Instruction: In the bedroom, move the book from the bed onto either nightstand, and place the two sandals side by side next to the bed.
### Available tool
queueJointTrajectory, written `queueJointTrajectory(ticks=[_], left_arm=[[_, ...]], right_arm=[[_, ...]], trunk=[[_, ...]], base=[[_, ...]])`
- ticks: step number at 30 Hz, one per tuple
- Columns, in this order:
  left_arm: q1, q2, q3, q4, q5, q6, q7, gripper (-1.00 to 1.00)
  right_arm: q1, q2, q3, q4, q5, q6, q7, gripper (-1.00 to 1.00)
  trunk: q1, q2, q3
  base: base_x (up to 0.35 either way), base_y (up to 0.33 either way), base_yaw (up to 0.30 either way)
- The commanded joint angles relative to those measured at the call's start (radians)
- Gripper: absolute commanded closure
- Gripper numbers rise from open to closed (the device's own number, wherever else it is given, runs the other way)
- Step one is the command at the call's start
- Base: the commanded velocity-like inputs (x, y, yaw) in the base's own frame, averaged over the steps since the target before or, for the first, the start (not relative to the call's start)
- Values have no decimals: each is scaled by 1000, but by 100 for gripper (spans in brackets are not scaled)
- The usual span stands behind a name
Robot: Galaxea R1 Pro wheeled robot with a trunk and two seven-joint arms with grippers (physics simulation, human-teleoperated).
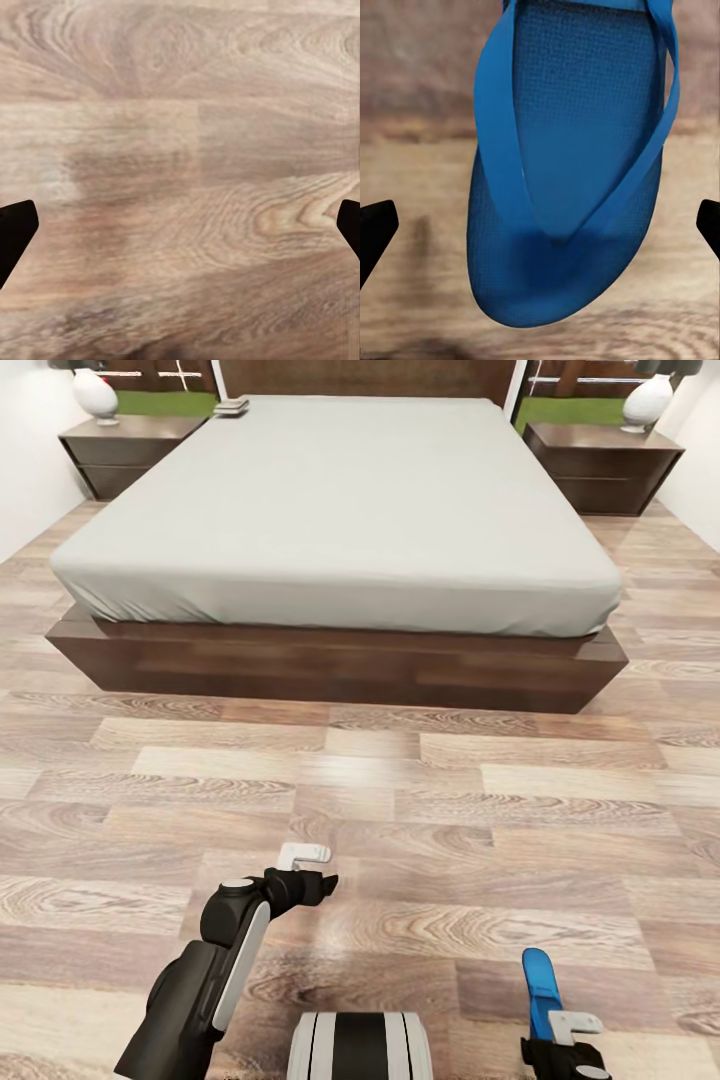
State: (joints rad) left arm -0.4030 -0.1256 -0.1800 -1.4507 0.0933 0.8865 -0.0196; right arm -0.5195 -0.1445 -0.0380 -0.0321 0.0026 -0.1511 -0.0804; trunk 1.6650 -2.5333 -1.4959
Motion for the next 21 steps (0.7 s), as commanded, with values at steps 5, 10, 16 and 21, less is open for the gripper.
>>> queueJointTrajectory(ticks=[5,10,16,21], left_arm=[[3,21,-2,-12,5,-11,-6,-100],[4,29,-2,-24,6,8,-6,-100],[4,32,-1,-26,6,13,-5,-100],[4,33,-1,-22,6,13,-5,-100]], right_arm=[[-6,-3,-2,-3,5,-24,2,-100],[-9,-5,-3,-8,6,-2,2,-100],[-12,-11,-6,-13,7,24,2,-100],[-13,-25,-6,-35,6,52,12,-100]], trunk=[[0,-1,-4],[0,-1,-4],[0,-1,-4],[0,-1,-4]], base=[[0,0,0],[0,0,0],[0,0,0],[0,0,0]])
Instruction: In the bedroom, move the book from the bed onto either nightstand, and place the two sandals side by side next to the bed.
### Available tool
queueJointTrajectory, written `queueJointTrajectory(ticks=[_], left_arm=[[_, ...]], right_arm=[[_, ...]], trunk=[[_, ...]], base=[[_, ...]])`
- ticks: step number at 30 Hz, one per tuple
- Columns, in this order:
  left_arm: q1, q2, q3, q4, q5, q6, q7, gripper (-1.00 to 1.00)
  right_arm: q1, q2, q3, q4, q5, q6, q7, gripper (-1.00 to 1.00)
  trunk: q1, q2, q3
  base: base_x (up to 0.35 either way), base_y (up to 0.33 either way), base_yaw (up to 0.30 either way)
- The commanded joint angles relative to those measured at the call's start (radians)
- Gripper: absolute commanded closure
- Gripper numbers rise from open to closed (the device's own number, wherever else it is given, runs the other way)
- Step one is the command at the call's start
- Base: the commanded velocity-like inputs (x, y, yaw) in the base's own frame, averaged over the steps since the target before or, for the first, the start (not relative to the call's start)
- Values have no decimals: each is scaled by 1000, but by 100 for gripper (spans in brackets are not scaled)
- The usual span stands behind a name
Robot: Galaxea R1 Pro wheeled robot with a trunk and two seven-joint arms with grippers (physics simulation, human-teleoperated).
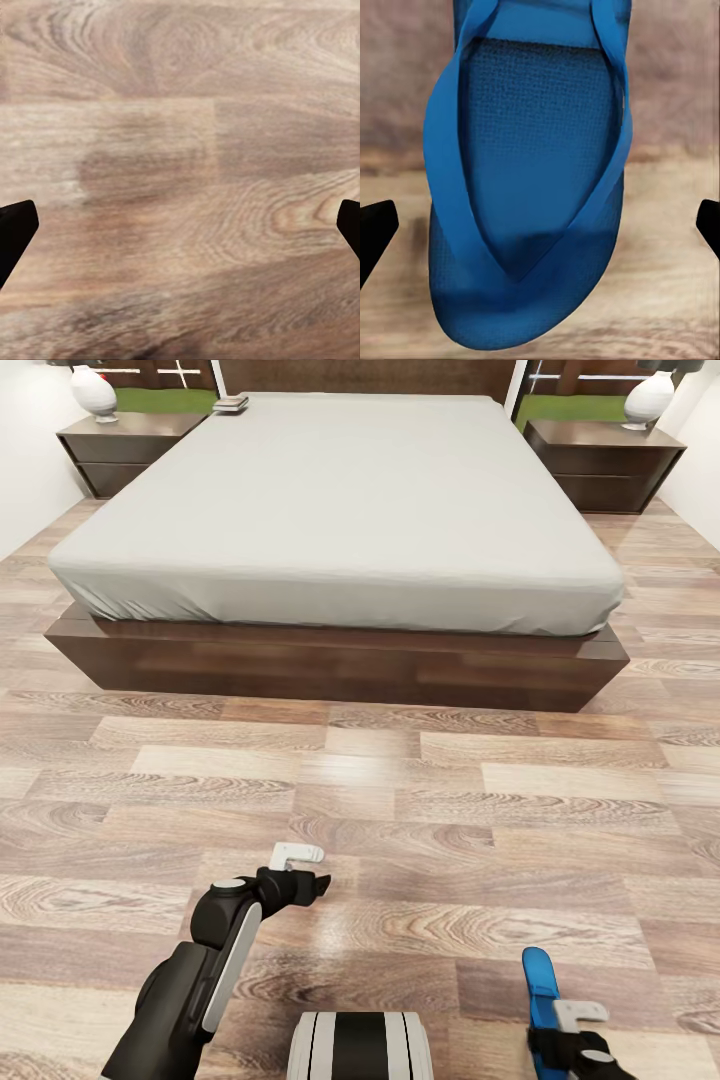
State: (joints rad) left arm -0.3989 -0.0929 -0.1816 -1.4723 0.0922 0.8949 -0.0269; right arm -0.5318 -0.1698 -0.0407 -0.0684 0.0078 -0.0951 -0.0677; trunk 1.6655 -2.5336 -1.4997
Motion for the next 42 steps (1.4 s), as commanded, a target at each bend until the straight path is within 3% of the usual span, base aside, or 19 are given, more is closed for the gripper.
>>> queueJointTrajectory(ticks=[1,8,11,12,13,36,42], left_arm=[[0,0,0,0,8,5,3,-100],[0,1,-1,2,7,4,4,-100],[0,1,-1,3,6,4,6,-100],[0,0,-1,3,6,4,7,-100],[0,0,-1,3,6,4,9,-100],[0,-1,-2,0,8,4,13,-100],[0,-1,-2,-1,8,4,12,-100]], right_arm=[[0,-6,-4,-5,0,2,5,-100],[0,-44,-6,-44,1,41,44,-100],[-1,-42,-5,-61,1,58,61,-100],[-1,-41,-4,-278,1,508,149,-100],[-2,-41,-4,-281,1,524,150,-100],[-23,-46,-8,-281,-5,529,159,-100],[-22,-45,-14,-267,-14,458,162,-100]], trunk=[[0,0,-1],[0,0,-1],[0,0,-1],[0,0,-1],[0,0,-1],[0,0,-1],[0,0,-1]], base=[[0,0,0],[0,0,0],[0,0,0],[0,0,0],[0,0,0],[0,0,0],[0,0,0]])
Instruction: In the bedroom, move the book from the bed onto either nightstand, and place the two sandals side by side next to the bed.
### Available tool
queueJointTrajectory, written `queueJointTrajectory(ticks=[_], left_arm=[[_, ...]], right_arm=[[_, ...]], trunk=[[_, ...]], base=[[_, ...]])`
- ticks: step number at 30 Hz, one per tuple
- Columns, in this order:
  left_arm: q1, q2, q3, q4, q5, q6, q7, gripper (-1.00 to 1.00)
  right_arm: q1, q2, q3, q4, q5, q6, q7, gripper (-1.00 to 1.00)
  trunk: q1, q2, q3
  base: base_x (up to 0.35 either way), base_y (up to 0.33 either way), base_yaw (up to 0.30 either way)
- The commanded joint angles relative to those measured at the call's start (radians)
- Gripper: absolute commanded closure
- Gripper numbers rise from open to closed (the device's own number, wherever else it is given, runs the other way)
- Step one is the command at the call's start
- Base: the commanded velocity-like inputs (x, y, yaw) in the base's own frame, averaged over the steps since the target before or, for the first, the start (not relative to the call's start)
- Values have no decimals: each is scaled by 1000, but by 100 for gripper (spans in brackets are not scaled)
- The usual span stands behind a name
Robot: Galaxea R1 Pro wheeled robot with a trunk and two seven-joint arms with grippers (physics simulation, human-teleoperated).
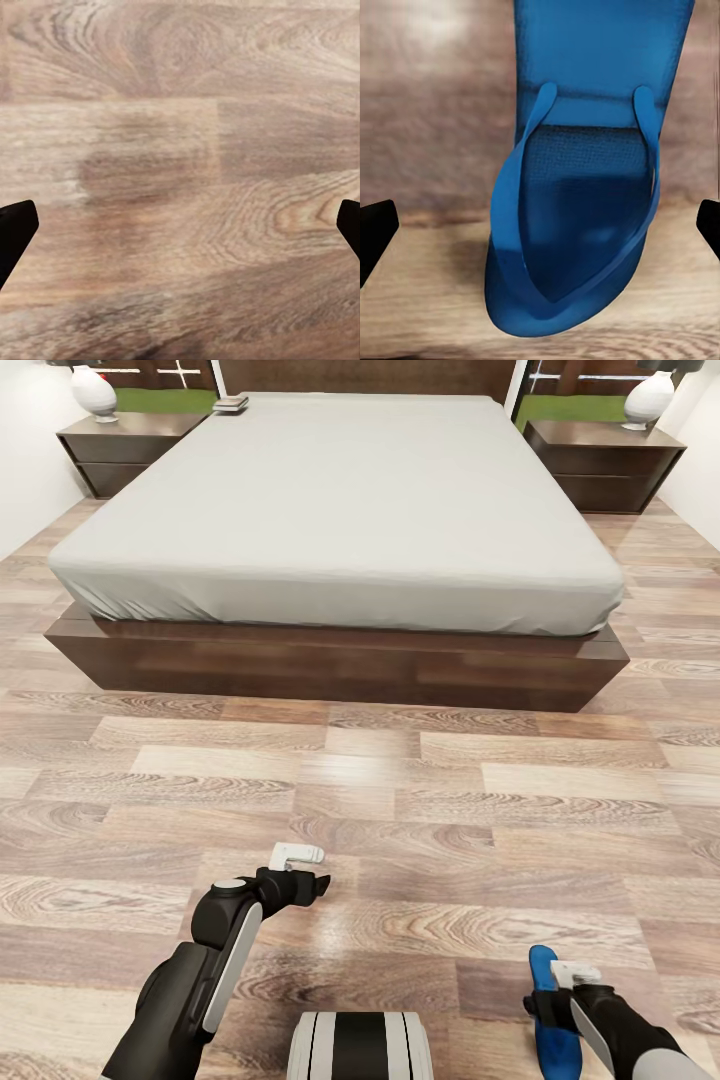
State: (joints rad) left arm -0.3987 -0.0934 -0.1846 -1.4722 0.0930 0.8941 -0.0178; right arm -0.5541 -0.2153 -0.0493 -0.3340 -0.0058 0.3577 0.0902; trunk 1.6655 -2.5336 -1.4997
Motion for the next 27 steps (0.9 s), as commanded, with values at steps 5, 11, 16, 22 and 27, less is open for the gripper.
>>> queueJointTrajectory(ticks=[5,11,16,22,27], left_arm=[[0,0,1,-1,8,5,2,-100],[-1,0,1,0,8,5,2,-100],[-1,0,1,0,8,5,2,-100],[0,0,1,0,8,5,2,-100],[0,0,1,0,8,5,1,-100]], right_arm=[[0,-11,-6,22,-3,-43,13,-100],[0,-25,-6,40,-18,-96,20,-100],[1,-30,-5,41,-19,-117,20,-100],[2,-45,-6,77,-57,-162,22,-100],[2,-50,-5,86,-76,-189,23,-100]], trunk=[[0,0,-1],[0,0,-1],[0,0,-1],[0,0,-1],[0,0,-1]], base=[[0,0,0],[0,0,0],[0,0,0],[0,0,0],[0,0,0]])
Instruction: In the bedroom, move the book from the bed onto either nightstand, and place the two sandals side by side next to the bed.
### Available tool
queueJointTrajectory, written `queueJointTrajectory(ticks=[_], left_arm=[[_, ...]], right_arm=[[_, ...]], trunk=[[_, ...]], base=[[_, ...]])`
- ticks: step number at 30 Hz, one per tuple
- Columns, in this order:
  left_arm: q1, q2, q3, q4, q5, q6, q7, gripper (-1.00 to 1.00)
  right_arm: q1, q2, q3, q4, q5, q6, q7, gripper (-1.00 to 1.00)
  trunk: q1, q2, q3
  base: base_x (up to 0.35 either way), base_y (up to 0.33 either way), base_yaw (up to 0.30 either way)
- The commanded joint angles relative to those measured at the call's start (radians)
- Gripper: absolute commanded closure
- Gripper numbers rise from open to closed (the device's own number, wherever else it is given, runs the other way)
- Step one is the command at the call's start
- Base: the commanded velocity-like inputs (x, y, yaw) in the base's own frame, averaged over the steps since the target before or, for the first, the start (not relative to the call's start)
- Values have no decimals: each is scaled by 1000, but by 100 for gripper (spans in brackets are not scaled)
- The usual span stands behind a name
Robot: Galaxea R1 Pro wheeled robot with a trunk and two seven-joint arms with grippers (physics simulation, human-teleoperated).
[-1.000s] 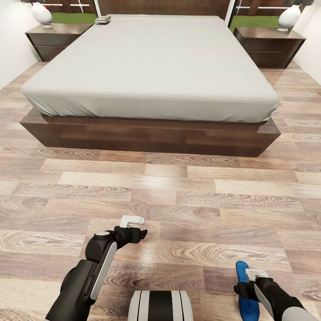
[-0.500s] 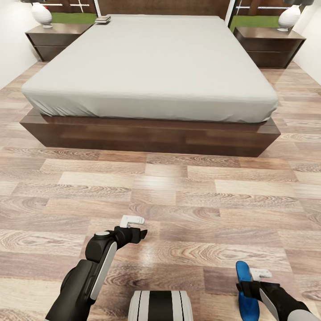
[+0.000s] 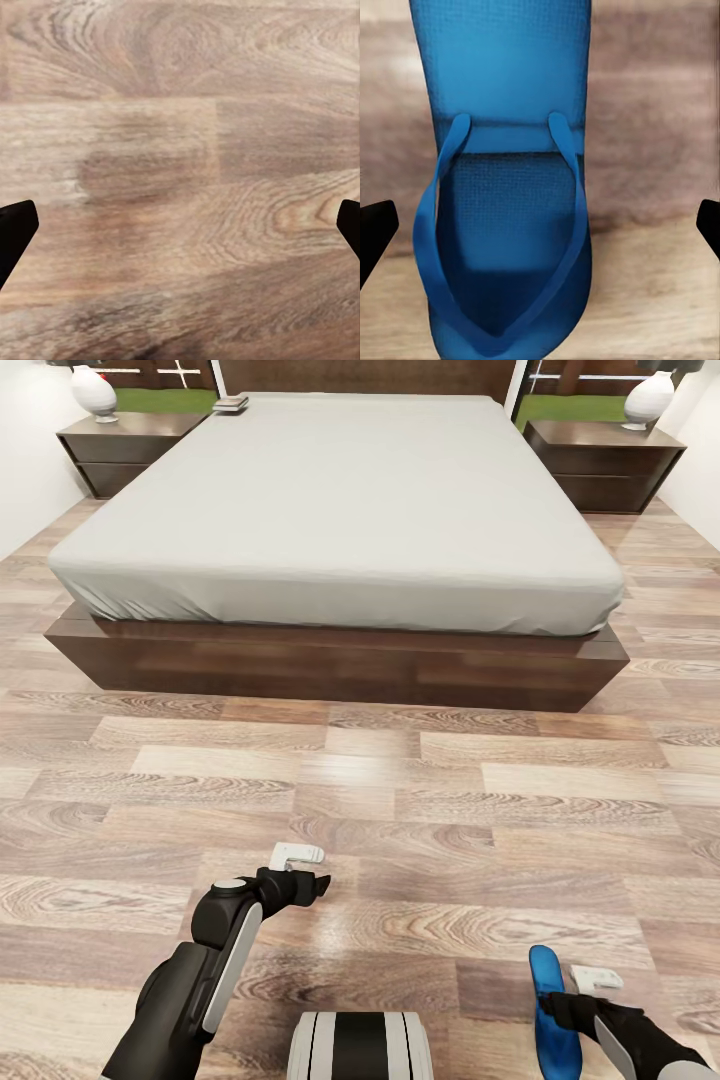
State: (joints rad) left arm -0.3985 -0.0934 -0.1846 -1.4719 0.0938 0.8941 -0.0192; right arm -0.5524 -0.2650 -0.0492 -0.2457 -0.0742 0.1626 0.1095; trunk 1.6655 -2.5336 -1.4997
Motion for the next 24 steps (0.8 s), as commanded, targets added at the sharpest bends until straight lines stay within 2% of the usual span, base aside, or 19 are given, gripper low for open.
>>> queueJointTrajectory(ticks=[1,19,24], left_arm=[[0,0,1,-1,7,5,2,-100],[-1,0,1,-1,7,5,-4,-100],[-1,0,1,-1,7,5,-4,-100]], right_arm=[[0,0,-5,-1,-9,-2,5,-100],[0,9,4,0,-9,-39,5,-100],[0,8,2,0,-10,-39,5,-100]], trunk=[[0,0,-1],[8,-4,-70],[8,-5,-74]], base=[[0,0,0],[0,0,0],[0,0,0]])
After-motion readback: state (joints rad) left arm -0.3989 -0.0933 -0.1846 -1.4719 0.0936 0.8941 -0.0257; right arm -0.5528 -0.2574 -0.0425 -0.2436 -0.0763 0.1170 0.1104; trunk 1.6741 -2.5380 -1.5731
